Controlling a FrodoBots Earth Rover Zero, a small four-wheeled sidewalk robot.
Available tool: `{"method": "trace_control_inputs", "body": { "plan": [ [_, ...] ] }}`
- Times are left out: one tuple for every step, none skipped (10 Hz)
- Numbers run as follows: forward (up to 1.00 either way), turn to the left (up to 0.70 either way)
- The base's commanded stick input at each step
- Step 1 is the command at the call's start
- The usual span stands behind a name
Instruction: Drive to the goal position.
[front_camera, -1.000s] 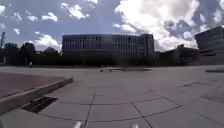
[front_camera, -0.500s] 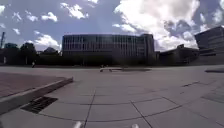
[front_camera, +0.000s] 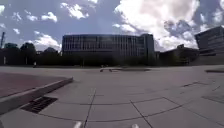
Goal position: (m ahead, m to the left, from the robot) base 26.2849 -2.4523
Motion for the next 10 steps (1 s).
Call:
{"method": "trace_control_inputs", "body": {
  "plan": [
    [0.06,0.00],
    [0.06,0.00],
    [0.05,0.00],
    [0.05,0.00],
    [0.06,0.00],
    [0.05,0.00],
    [0.06,0.00],
    [0.06,0.00],
    [0.05,0.00],
    [0.06,0.00]
  ]
}}
